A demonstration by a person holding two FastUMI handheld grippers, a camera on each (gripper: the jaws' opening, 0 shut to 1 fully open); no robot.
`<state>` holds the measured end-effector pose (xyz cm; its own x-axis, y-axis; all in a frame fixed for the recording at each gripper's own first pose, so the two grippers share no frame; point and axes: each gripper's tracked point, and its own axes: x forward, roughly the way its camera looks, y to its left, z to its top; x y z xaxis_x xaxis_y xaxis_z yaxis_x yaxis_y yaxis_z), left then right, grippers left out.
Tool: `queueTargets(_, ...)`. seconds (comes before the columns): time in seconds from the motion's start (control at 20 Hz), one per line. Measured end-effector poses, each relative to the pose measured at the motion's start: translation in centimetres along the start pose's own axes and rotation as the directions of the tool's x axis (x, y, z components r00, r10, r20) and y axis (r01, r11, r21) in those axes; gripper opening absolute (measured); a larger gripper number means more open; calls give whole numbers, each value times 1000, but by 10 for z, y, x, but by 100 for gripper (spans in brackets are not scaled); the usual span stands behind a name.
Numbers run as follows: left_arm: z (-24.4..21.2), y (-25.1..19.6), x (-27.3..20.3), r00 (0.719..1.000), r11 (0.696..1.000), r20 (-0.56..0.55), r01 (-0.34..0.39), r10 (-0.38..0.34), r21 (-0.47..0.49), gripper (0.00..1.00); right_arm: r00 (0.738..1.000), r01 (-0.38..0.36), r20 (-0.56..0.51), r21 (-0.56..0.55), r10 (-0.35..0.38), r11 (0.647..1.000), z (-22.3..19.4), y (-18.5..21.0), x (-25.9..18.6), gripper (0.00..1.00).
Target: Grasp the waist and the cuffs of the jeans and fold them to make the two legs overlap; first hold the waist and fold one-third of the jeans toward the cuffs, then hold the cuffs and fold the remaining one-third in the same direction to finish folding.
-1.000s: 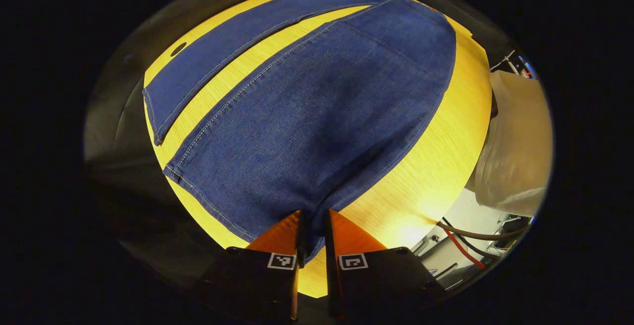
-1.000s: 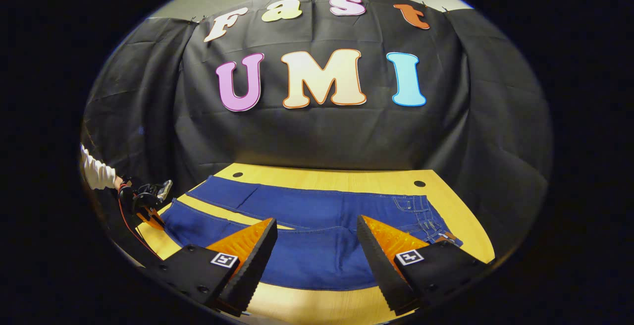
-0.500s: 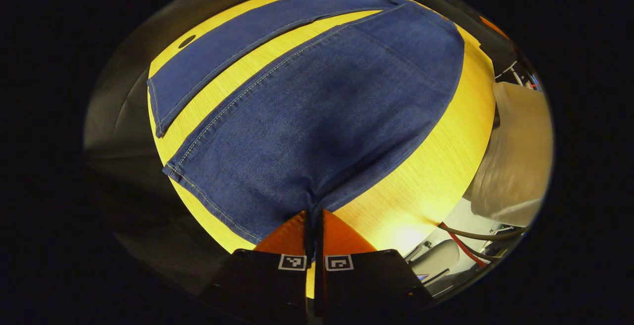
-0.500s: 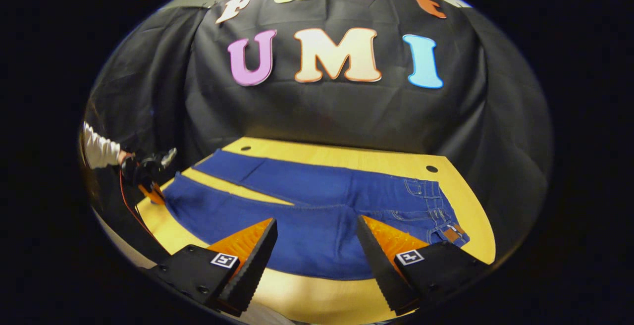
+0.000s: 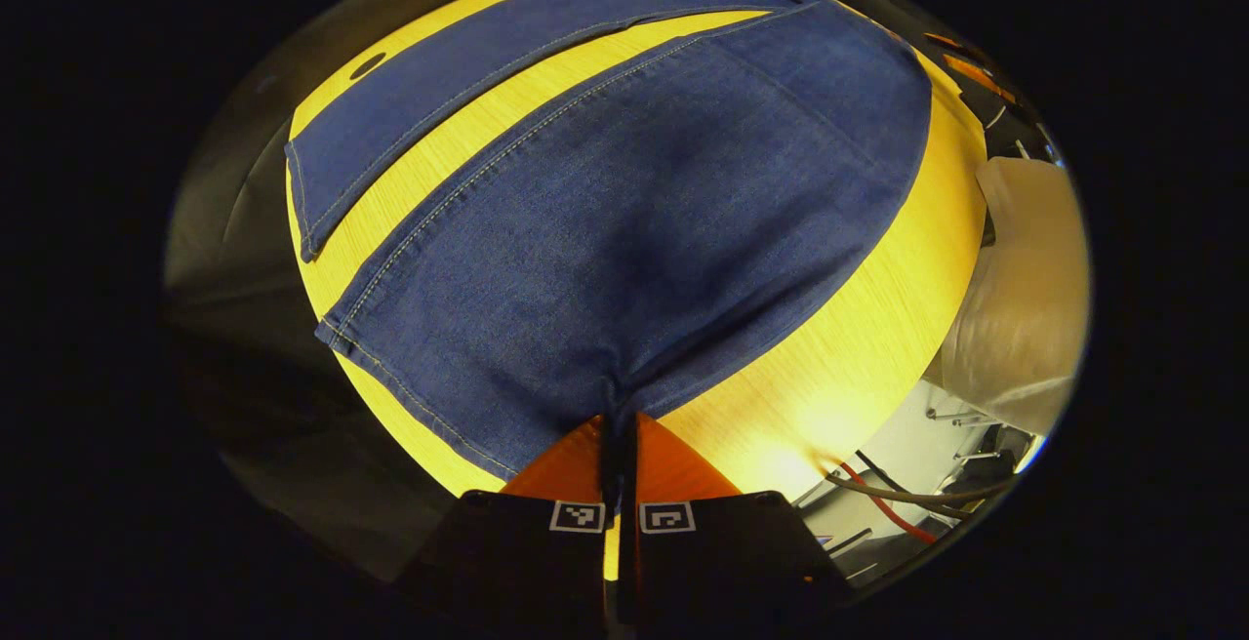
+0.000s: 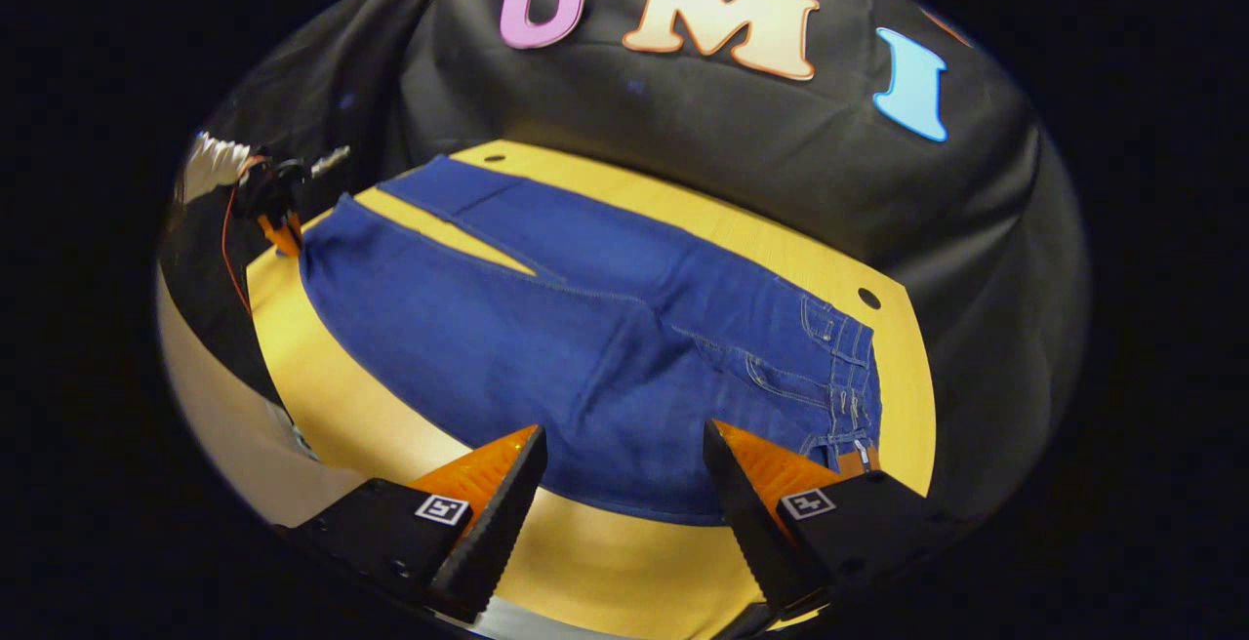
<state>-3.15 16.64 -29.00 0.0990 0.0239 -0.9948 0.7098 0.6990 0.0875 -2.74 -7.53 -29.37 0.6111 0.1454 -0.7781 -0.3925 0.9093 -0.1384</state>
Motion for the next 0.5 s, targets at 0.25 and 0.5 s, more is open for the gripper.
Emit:
queueTargets(0.25, 1, 1, 0, 999, 1000, -40, 8, -7, 19, 0, 982, -81, -180, -169, 50, 982, -54, -25, 13, 100)
queueTargets(0.5, -2, -2, 0, 998, 1000, -63, 6, -6, 8, 0, 955, -156, -283, -231, 87, 960, -79, -35, 22, 100)
